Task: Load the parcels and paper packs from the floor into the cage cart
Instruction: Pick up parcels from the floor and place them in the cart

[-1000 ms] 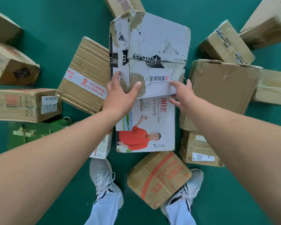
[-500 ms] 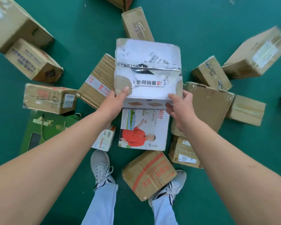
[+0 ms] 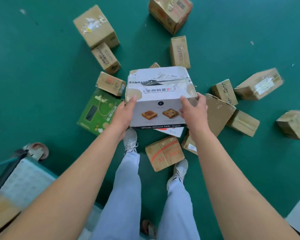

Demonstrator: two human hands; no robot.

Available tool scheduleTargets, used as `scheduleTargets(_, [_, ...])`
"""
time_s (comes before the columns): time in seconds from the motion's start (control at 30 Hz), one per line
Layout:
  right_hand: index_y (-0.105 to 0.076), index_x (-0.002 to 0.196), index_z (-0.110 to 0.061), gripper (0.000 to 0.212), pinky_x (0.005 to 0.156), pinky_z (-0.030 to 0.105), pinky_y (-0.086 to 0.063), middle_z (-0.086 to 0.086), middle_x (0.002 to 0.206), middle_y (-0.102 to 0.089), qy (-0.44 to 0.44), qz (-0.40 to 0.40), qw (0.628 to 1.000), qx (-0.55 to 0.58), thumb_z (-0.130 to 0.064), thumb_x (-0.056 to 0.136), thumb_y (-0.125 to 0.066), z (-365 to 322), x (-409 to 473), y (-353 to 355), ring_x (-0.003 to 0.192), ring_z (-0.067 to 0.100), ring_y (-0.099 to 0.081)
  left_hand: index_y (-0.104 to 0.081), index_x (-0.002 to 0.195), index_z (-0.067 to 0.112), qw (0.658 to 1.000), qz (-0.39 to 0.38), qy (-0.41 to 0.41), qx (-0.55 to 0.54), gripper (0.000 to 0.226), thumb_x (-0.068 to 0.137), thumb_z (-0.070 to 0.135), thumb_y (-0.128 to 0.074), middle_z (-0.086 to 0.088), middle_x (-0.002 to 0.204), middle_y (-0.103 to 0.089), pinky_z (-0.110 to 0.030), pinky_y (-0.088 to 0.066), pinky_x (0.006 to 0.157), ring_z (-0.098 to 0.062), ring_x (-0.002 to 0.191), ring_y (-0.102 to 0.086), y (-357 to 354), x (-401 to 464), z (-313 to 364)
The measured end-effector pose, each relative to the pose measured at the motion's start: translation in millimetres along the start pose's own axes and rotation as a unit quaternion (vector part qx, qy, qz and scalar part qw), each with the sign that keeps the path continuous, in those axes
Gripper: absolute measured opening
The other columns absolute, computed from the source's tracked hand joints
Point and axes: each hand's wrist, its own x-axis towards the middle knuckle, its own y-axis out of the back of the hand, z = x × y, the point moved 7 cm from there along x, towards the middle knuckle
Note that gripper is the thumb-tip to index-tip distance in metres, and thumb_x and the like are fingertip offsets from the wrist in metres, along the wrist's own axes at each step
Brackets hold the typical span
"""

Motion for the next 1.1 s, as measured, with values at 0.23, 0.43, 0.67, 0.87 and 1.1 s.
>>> scheduleTargets(0.23, [-0.036,0.147,-0.035,0.069,0.097,0.051,-0.054,0.001,0.131,-0.038,0.082,-0.055,0.989,-0.113,-0.061,0.088,-0.058,-47,-117,19,0.104,0.024,-0.064,-0.07,0.112,0.019,0.996,0.084,-0.012,-0.024,0.051,0.094,0.065,-0.056,0.003,0.106,-0.074,-0.029,-0.047,0.074,-0.015,0.096,-0.068,59,-144,-4])
scheduleTargets(0.43, [-0.042,0.146,-0.027,0.057,0.095,0.051,-0.055,0.002,0.129,-0.038,0.181,-0.144,0.948,-0.217,-0.053,0.096,-0.055,-63,-200,60,0.096,0.023,-0.061,-0.072,0.099,0.016,0.979,0.189,-0.044,-0.062,0.046,0.099,0.058,-0.052,-0.001,0.103,-0.073,-0.029,-0.047,0.074,-0.016,0.093,-0.066,69,-281,-35])
scheduleTargets(0.67, [-0.048,0.138,-0.026,0.056,0.089,0.054,-0.057,0.009,0.13,-0.049,0.277,-0.216,0.89,-0.29,-0.051,0.089,-0.055,-66,-303,93,0.098,0.031,-0.064,-0.071,0.094,0.012,0.943,0.294,-0.061,-0.141,0.05,0.097,0.059,-0.053,-0.008,0.1,-0.074,-0.034,-0.047,0.071,-0.026,0.092,-0.069,64,-414,-90])
scheduleTargets(0.87, [-0.049,0.143,-0.022,0.053,0.086,0.045,-0.055,0.009,0.126,-0.061,0.336,-0.279,0.833,-0.339,-0.042,0.094,-0.054,-62,-387,74,0.104,0.031,-0.064,-0.072,0.096,0.019,0.895,0.382,-0.081,-0.213,0.037,0.099,0.051,-0.055,-0.006,0.107,-0.072,-0.038,-0.051,0.084,-0.027,0.102,-0.068,85,-502,-147])
scheduleTargets(1.1, [-0.05,0.144,-0.015,0.054,0.089,0.043,-0.053,0.009,0.119,-0.061,0.388,-0.327,0.764,-0.398,-0.041,0.097,-0.055,-43,-468,22,0.103,0.033,-0.064,-0.071,0.098,0.017,0.852,0.447,-0.066,-0.263,0.036,0.101,0.049,-0.053,-0.008,0.107,-0.072,-0.041,-0.051,0.089,-0.028,0.101,-0.067,124,-562,-219])
